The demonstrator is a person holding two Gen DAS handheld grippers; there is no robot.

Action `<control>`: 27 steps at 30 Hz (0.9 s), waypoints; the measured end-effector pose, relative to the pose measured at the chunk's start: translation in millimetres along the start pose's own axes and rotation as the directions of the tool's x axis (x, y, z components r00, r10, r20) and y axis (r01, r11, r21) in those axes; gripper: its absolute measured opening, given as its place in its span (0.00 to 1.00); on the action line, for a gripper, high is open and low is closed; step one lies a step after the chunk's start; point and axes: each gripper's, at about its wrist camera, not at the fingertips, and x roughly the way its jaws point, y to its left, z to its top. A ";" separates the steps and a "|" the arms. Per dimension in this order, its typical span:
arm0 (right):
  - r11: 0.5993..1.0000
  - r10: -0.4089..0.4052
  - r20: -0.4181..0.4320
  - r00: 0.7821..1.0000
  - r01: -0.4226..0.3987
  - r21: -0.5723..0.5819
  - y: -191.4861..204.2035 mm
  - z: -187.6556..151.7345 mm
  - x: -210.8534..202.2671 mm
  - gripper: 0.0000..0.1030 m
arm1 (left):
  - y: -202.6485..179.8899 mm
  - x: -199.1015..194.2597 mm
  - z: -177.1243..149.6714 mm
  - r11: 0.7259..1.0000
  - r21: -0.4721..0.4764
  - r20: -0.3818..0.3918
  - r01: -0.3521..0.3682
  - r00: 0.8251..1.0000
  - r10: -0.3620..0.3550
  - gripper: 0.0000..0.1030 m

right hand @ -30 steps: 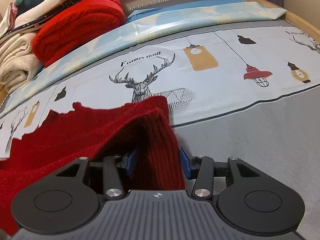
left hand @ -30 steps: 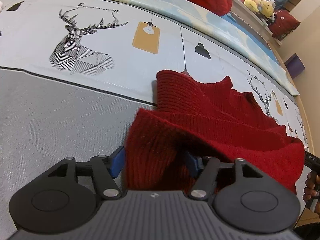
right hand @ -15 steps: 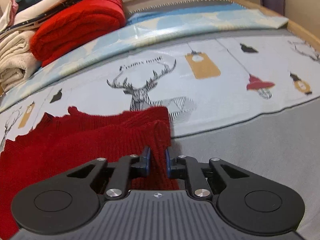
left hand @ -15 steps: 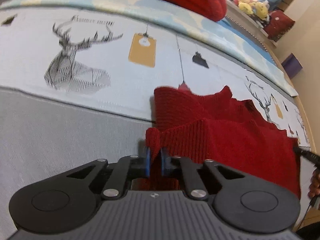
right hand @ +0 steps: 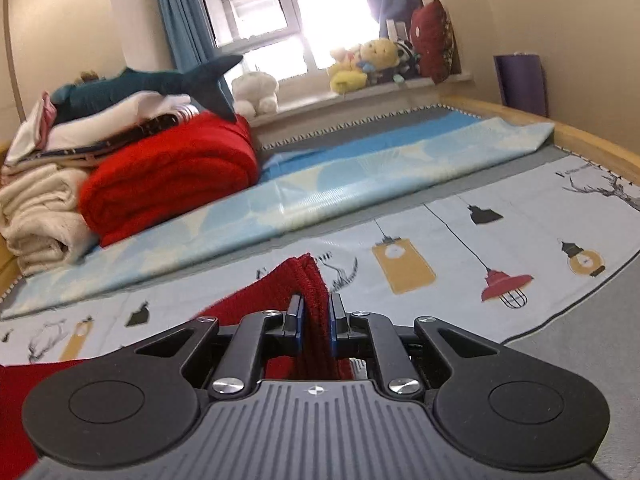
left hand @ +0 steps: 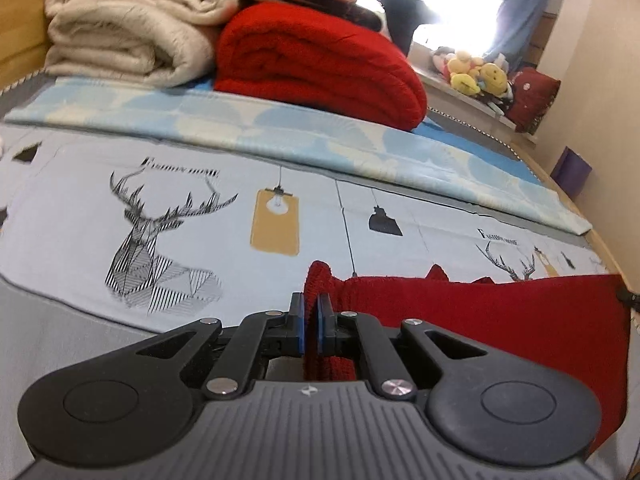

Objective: Fold small clothes
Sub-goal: 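Lift the folded edge with both grippers and fold it over again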

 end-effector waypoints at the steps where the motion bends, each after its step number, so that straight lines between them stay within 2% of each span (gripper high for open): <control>1: 1.000 -0.004 0.003 1.000 0.004 -0.009 2.2 -0.4 1.3 0.11 | -1.8 1.9 0.6 1.000 0.014 0.008 -0.007 1.000 0.007 0.05; 4: 1.000 -0.015 0.042 0.999 0.016 -0.019 6.9 1.5 -1.2 0.11 | -2.3 2.8 3.5 1.000 0.011 0.048 -0.022 0.999 0.022 0.05; 7: 1.000 -0.013 0.121 0.993 0.016 -0.026 11.5 4.9 -9.8 0.11 | -1.3 1.9 7.3 0.999 0.003 0.095 -0.050 0.994 0.050 0.05; 10: 0.999 -0.028 0.137 0.990 0.033 -0.037 12.5 5.4 -6.3 0.11 | 2.2 11.4 6.8 0.997 -0.002 0.076 -0.080 0.994 0.080 0.06; 12: 0.995 -0.084 0.071 0.994 0.088 -0.049 11.7 0.8 9.4 0.12 | 2.8 27.1 2.1 0.997 0.011 0.005 -0.082 0.997 0.082 0.06; 14: 0.991 -0.120 -0.110 0.987 0.113 -0.065 9.0 -10.9 38.0 0.12 | 0.8 43.9 -5.1 0.995 0.037 -0.092 -0.090 0.991 0.094 0.06; 16: 0.975 -0.208 -0.265 0.942 0.179 -0.130 8.4 -26.7 60.9 0.16 | -1.8 52.5 -10.4 0.992 0.067 -0.147 -0.105 0.983 0.114 0.08; 17: 0.972 -0.221 -0.303 0.927 0.182 -0.150 8.3 -31.9 66.2 0.17 | -3.0 51.4 -11.7 0.990 0.079 -0.148 -0.116 0.981 0.127 0.10; 18: 0.973 -0.214 -0.309 0.927 0.174 -0.152 8.8 -32.7 66.5 0.18 | -3.6 47.5 -10.2 0.990 0.079 -0.140 -0.116 0.982 0.126 0.18; 19: 0.973 -0.212 -0.293 0.932 0.174 -0.149 9.3 -30.7 63.4 0.23 | -2.5 41.8 -8.4 0.993 0.060 -0.128 -0.104 0.985 0.111 0.33; 20: 0.975 -0.209 -0.285 0.936 0.175 -0.140 9.0 -28.1 60.3 0.28 | 0.0 36.4 -6.8 0.995 0.034 -0.118 -0.090 0.989 0.093 0.41; 21: 0.976 -0.205 -0.281 0.937 0.177 -0.123 7.3 -26.8 56.3 0.41 | 2.3 31.0 -5.6 0.997 0.005 -0.115 -0.073 0.991 0.073 0.51; 22: 0.979 -0.200 -0.288 0.936 0.178 -0.100 4.8 -26.3 53.8 0.51 | 3.7 28.0 -5.5 0.998 -0.010 -0.122 -0.059 0.991 0.057 0.55; 25: 0.986 -0.151 -0.376 0.914 0.167 0.011 -7.5 -32.2 55.1 0.61 | 0.9 26.4 -8.5 0.999 -0.021 -0.172 -0.024 0.985 0.020 0.55; 27: 0.982 -0.106 -0.436 0.894 0.162 0.093 -17.3 -37.7 58.0 0.62 | -3.4 30.4 -15.4 1.000 -0.001 -0.223 -0.003 0.975 0.003 0.55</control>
